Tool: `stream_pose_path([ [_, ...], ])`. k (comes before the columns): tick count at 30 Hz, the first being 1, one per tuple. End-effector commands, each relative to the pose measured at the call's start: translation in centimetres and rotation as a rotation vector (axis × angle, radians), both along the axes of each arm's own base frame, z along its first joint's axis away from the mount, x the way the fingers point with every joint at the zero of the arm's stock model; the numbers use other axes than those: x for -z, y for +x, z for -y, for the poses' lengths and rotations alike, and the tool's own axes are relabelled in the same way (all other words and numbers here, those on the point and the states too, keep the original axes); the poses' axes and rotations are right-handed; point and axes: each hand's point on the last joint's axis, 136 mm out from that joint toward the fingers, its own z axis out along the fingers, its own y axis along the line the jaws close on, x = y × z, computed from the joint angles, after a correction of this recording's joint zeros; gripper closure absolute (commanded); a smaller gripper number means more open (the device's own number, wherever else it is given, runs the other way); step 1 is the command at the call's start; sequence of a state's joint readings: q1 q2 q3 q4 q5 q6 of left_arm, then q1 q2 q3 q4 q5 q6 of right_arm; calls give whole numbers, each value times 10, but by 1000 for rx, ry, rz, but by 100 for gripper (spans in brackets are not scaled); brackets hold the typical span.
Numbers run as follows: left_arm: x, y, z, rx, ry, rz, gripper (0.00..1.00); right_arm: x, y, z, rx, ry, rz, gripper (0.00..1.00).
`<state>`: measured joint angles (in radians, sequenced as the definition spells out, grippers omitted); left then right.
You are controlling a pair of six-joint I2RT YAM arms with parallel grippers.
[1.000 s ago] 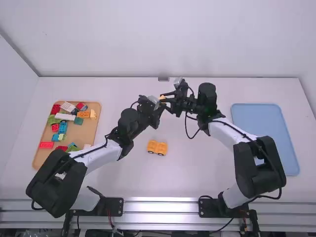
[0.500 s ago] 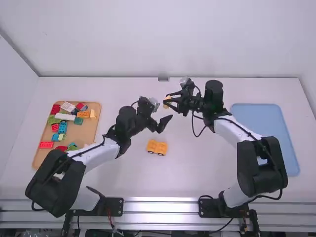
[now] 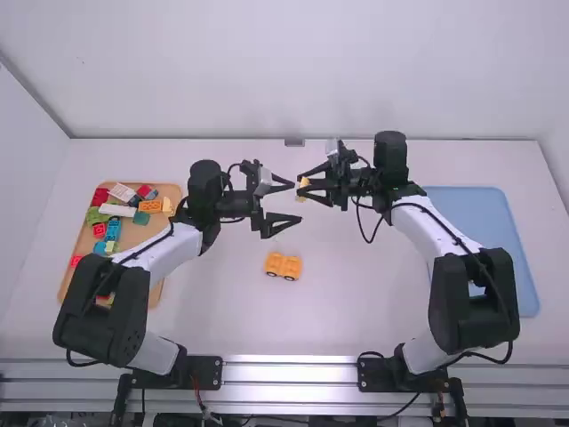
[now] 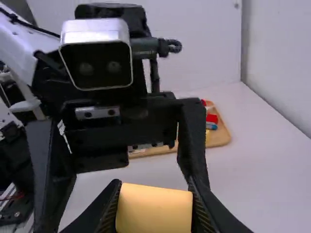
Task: Assemble lego blocks to make yellow taxi
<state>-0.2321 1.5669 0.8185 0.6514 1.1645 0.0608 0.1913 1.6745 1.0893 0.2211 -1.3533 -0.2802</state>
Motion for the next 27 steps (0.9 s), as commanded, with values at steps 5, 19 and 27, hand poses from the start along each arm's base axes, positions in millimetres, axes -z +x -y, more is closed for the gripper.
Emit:
stream_pose_path([
  [5, -5, 20, -34, -83, -12, -13, 1, 49, 48, 36, 353, -244, -134, 96],
  [19, 26, 141, -185, -1255, 317, -352, 1, 123, 11, 65, 662, -1052, -297, 98],
  [27, -3, 151, -202, -1330, 260, -344, 1, 165, -42, 67, 806, -1157, -725, 100],
])
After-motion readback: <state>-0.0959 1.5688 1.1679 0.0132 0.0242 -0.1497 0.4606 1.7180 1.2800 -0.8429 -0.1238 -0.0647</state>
